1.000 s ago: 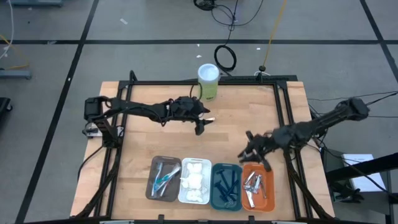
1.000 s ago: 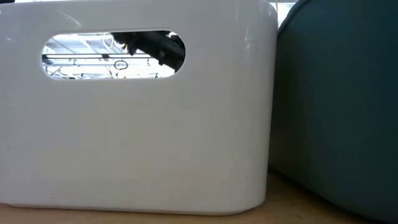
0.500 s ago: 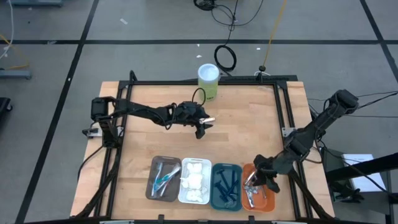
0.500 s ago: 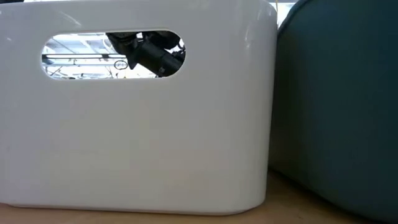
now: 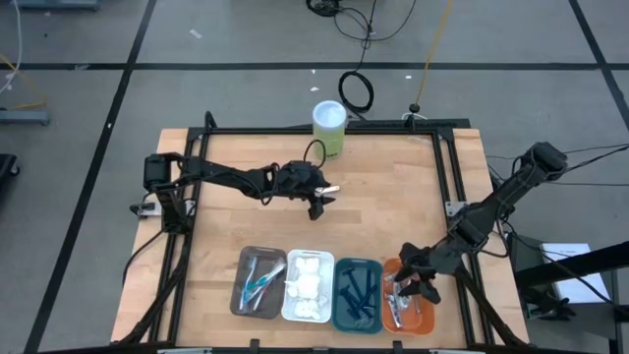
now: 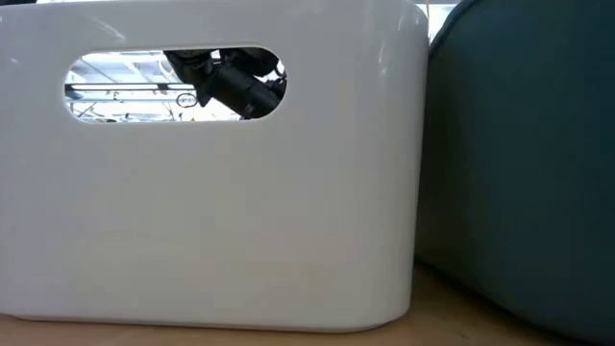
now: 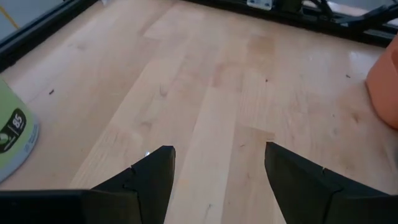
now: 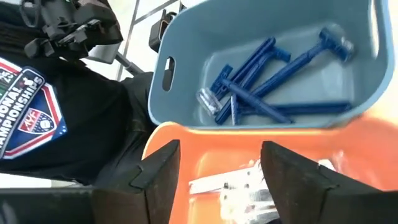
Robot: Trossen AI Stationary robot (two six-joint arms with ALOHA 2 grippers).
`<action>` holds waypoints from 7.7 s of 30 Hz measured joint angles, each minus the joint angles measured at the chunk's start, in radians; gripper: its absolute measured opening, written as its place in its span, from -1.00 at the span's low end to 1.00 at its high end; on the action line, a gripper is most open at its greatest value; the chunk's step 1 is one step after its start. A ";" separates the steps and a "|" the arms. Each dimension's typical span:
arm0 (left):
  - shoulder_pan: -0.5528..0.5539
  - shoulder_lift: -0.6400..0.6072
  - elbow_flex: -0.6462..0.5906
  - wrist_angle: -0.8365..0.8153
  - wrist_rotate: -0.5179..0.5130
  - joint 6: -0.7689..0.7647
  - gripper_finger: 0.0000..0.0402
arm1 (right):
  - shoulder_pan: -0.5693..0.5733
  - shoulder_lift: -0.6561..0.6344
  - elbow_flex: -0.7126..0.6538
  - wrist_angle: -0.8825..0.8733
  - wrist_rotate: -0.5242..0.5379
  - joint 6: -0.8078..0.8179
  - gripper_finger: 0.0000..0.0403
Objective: Pick & Place Travel size toiletries
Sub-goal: Put the silver nail cutter into the orange bin, then return to Home Position
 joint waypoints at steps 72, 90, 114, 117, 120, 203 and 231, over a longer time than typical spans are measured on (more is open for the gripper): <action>0.014 -0.127 -0.178 0.491 0.269 0.114 -0.87 | -0.549 -0.077 -0.028 0.042 0.421 -0.702 -0.02; -0.075 -0.131 -0.233 0.678 0.216 0.104 -0.87 | -0.679 0.311 -0.066 1.127 0.067 -0.840 0.35; -0.076 -0.131 -0.233 0.656 0.217 0.129 -0.87 | -0.681 0.429 0.055 1.101 0.061 -0.857 -0.71; -0.074 -0.131 -0.233 0.650 0.215 0.135 -0.87 | -0.683 0.428 0.055 1.079 0.065 -0.872 -0.75; -0.075 -0.131 -0.234 0.649 0.190 0.135 -0.87 | -0.692 0.427 0.055 1.059 0.064 -0.870 -0.75; -0.098 -1.213 -0.343 -0.643 -0.129 0.156 0.40 | -0.022 -0.771 0.020 -0.166 0.377 -0.908 -0.06; -0.060 -1.536 -0.844 -0.242 0.055 0.076 0.41 | -0.213 -1.023 -0.509 0.346 0.457 -0.948 -0.07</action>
